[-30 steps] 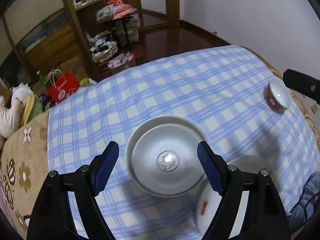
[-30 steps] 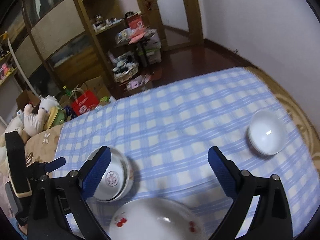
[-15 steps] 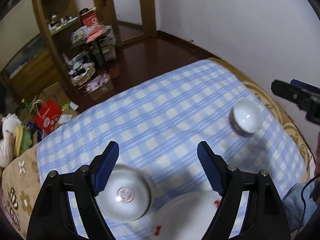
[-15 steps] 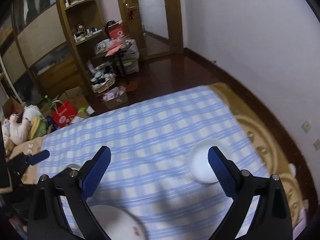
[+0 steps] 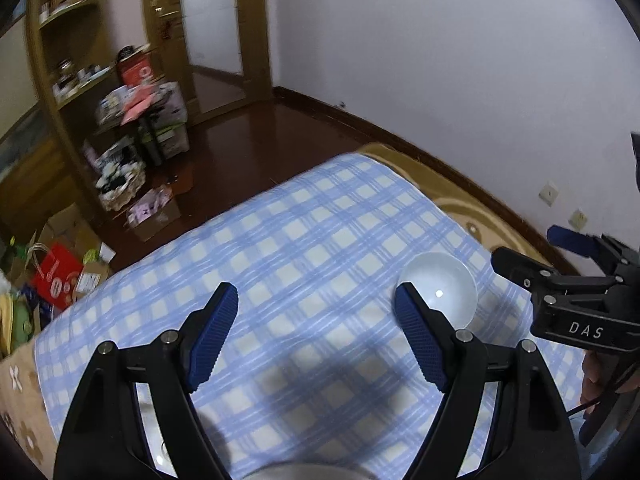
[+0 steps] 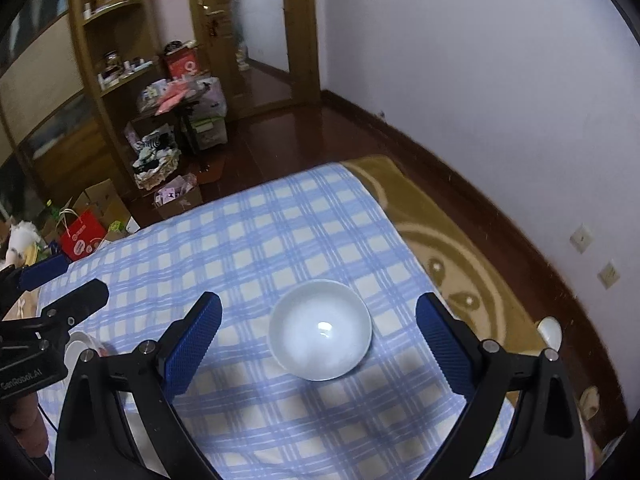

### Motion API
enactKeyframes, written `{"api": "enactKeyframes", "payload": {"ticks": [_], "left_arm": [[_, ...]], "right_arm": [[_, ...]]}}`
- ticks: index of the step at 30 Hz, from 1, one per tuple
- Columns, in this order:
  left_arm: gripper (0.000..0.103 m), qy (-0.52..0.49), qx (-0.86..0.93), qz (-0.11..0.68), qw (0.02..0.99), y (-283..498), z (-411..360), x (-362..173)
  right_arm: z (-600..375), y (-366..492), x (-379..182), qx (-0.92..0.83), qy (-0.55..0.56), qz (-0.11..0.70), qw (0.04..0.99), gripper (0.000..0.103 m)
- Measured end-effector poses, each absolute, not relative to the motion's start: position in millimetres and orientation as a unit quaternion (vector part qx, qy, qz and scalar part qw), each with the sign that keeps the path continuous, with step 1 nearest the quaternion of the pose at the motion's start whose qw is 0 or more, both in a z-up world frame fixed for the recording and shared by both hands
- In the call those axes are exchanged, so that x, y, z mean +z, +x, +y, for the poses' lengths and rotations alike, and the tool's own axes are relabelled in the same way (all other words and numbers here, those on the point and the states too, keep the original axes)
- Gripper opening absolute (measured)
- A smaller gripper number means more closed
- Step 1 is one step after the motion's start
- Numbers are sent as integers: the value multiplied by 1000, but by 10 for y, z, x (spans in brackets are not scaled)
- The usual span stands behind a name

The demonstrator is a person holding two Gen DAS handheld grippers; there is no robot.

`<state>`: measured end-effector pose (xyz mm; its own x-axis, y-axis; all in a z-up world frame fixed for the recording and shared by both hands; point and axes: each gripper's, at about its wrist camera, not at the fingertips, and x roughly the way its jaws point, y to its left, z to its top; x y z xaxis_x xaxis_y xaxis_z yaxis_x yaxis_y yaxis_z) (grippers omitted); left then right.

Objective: Organize plates and bowls
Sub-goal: 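Move both tools toward the plain white bowl on the cloth, then grip the plain white bowl rim with both tools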

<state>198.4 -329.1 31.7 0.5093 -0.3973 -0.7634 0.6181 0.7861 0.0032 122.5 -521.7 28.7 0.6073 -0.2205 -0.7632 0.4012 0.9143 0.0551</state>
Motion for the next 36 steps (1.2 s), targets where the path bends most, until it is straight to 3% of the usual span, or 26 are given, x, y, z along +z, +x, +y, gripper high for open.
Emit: {"api": "enactKeyframes", "payload": {"ticks": [14,24,26,28,30,34,36], "left_arm": [[79,166,-310,448,822,2182,-4022,-359],[79,178,-303,473,808,2237,-4251,-717],[72,181,-301,479,804,2240,-4272,-783],[43,185,-299,492,796,2242,-4300,-852],[39,185,-301,507,786,2255,-4325,-919],[30,177,-306,517,780,2244,-4365,-1001],[28,187,-302,513,782,2218,-4403,-1034]], "right_arm": [[-5699,1353,-316,-196,123,443,866,101],[-5879,1463,-643,-194,169,467,846,93],[-5890,1484,-716,-189,177,474,842,87],[-5915,1495,-807,-183,197,481,835,75],[-5937,1496,-875,-172,218,483,830,63],[-5980,1505,-1027,-140,272,488,818,23],[-5983,1514,-1077,-140,280,490,814,17]]}}
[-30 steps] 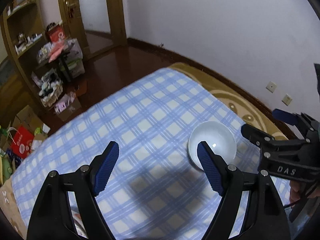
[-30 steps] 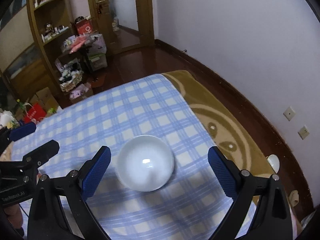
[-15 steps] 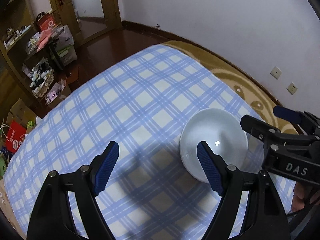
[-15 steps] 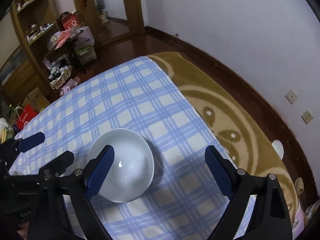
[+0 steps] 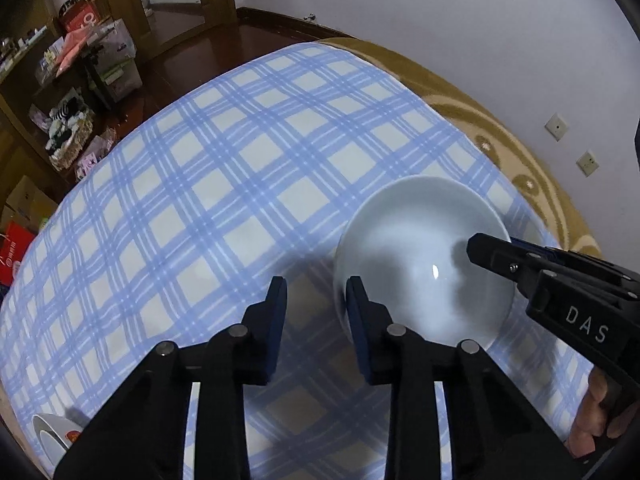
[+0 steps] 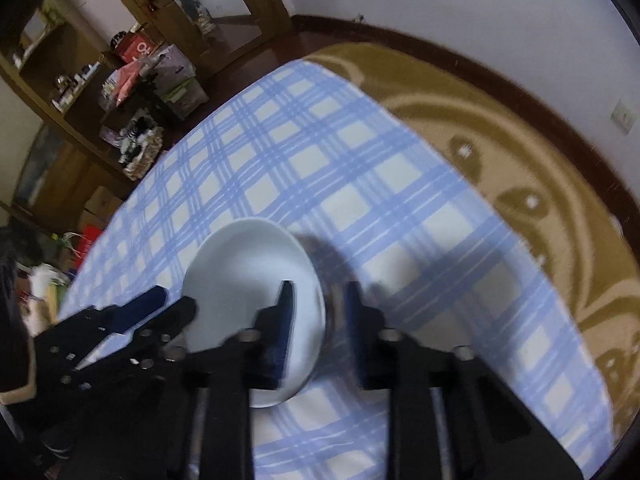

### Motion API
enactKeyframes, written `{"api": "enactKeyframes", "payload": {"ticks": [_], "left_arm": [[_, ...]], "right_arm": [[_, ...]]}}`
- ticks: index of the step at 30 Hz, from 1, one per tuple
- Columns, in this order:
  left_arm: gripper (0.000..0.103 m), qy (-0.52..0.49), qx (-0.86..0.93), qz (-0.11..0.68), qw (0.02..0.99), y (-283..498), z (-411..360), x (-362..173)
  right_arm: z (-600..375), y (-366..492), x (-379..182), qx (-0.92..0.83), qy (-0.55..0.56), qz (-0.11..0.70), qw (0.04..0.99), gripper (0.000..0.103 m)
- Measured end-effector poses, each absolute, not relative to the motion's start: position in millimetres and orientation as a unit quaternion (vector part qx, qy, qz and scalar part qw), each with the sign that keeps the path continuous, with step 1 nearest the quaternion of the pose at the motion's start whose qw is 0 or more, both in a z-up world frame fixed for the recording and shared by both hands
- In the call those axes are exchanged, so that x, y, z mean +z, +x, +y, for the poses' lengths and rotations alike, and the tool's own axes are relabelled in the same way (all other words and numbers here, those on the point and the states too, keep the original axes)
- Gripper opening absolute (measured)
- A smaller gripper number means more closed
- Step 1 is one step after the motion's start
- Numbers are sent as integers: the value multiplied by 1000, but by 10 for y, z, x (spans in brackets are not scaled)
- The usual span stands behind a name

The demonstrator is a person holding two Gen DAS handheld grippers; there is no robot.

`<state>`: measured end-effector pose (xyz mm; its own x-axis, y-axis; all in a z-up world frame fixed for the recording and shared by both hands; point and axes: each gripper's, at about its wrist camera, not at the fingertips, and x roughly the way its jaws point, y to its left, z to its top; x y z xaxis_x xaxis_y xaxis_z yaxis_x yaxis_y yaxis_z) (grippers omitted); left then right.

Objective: Organize plates and bowls
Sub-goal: 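Grip the plain white bowl rim with both tools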

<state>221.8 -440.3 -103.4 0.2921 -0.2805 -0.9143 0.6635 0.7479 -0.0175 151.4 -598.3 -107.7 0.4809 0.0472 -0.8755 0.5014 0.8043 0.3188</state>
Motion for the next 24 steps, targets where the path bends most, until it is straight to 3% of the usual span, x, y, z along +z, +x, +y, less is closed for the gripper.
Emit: {"api": "enactKeyframes", "payload": {"ticks": [3,7,24], "left_arm": [[19,189,-304,514,780,2200,-4455,-1086],[12,189,-312,519,773,2168,-4491,-1144],[10,133,-324,524,776,2019,-4194,-943]], "right_arm": [[-5967,1526,-1145,-139,280,496,810,11],[-5954,1519,-1179,-141,285,498,807,11],[-5756,1351,-1027,-149,259,486,821,10]]}}
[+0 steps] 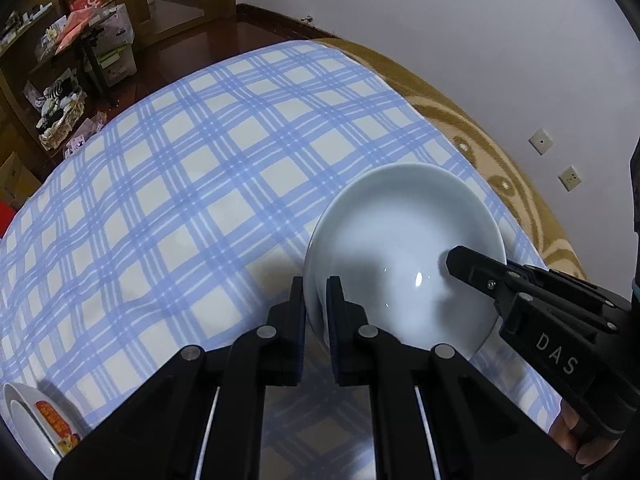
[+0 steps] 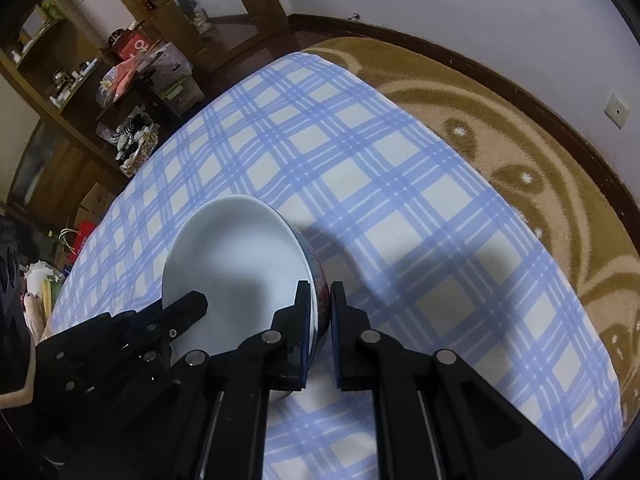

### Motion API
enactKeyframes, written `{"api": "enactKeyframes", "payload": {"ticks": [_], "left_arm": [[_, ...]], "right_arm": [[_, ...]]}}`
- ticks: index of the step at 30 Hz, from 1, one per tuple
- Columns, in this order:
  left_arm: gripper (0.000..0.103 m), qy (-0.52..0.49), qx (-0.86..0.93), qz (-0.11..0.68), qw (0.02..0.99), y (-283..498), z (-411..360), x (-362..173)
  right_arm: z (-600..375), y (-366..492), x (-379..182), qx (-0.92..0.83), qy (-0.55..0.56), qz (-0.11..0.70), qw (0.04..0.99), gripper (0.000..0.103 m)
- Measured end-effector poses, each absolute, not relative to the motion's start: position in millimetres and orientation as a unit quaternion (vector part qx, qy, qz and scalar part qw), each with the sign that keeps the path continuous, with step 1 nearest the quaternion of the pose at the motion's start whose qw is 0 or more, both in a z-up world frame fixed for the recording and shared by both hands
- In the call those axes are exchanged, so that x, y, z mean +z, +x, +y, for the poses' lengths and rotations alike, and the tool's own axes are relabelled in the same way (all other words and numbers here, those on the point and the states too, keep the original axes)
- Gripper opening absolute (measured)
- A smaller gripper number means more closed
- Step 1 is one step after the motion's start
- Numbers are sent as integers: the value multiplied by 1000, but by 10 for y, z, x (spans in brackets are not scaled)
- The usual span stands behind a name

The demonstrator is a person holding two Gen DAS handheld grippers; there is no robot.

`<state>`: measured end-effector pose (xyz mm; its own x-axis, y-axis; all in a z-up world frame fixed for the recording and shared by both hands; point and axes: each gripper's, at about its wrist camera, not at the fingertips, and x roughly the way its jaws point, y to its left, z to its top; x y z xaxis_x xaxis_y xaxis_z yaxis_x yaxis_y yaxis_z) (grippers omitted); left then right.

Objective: Organize plates and bowls
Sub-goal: 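Grip the plain white bowl rim with both tools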

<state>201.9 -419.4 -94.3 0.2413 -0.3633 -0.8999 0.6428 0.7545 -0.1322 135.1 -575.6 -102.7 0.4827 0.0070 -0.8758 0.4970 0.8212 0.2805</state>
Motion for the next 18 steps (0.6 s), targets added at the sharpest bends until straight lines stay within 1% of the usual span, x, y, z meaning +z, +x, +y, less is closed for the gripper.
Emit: {"api": "enactKeyframes", "payload": {"ticks": [11,14,18], "left_arm": [[10,124,-313,509,792,1817,-3653,-493],[10,127,-295,498,806,1759,-3478,-367],[10,124,-282,491,815,1725,-3189,-219]], "right_arm": [[-5259,1100,-646,-138,252,462,839,10],[-5050,1032,-507,-138,250,444,849,11],[-4711,1005,-333,-140,225,430,863,11]]}}
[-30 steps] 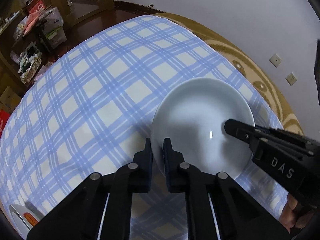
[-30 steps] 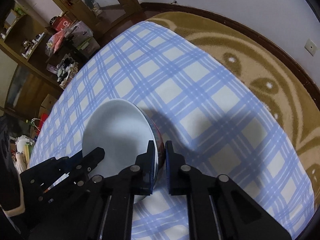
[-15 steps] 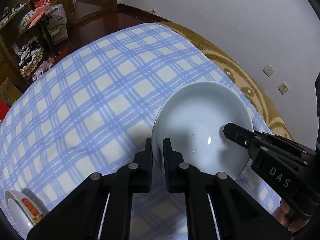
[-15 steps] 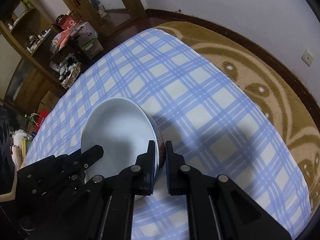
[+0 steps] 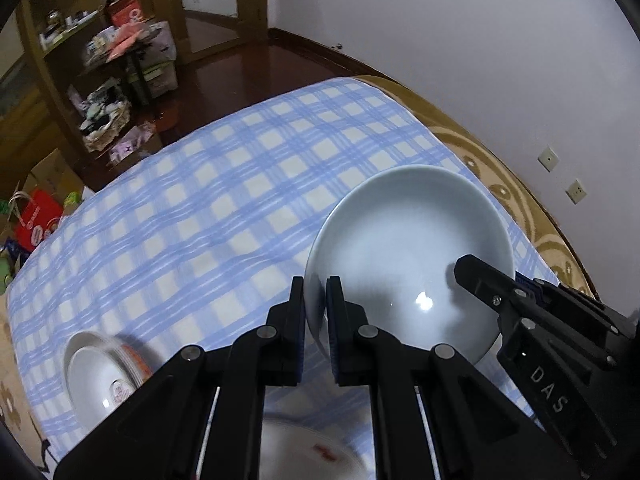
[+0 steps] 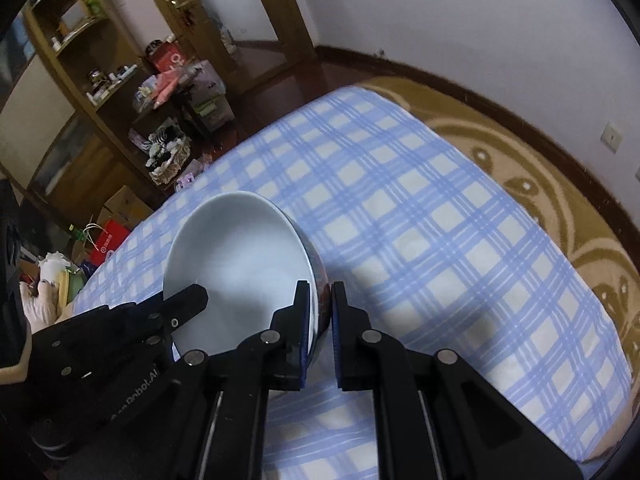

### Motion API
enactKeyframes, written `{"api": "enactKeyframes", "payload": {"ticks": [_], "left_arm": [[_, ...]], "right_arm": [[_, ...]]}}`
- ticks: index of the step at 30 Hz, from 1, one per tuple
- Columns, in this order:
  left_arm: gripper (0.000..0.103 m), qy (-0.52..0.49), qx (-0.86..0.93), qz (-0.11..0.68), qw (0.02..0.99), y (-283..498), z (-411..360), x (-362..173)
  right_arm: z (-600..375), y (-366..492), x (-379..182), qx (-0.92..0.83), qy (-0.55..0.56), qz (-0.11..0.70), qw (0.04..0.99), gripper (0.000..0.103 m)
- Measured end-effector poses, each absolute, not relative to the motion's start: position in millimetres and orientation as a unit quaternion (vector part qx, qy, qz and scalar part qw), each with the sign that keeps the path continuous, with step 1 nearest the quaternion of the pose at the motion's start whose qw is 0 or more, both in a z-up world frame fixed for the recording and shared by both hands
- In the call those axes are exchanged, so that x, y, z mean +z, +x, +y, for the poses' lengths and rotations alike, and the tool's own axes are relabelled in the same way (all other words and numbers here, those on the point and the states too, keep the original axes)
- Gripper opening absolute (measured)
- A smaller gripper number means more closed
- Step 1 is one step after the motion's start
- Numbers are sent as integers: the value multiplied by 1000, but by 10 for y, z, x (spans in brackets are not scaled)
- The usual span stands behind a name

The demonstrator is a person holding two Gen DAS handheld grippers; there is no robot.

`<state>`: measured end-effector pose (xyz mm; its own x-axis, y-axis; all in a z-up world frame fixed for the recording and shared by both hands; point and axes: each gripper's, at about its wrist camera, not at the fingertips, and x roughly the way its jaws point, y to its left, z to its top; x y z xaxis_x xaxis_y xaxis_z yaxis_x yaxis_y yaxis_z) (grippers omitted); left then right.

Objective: Organize plates and bowls
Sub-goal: 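Grip the plain white bowl rim with both tools, then lower the white bowl into the stacked dishes with both tools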

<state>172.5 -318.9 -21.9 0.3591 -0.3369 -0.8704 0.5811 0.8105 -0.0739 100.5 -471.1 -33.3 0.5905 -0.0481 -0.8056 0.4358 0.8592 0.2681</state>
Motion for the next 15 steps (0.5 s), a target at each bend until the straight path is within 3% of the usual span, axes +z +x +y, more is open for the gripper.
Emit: {"api": "enactKeyframes", "payload": {"ticks": [15], "left_arm": [[10,84,-247,489,833,1677,-2165,78]], "right_arm": [[-3797,1001,12,-78,175,417,888,12]]}}
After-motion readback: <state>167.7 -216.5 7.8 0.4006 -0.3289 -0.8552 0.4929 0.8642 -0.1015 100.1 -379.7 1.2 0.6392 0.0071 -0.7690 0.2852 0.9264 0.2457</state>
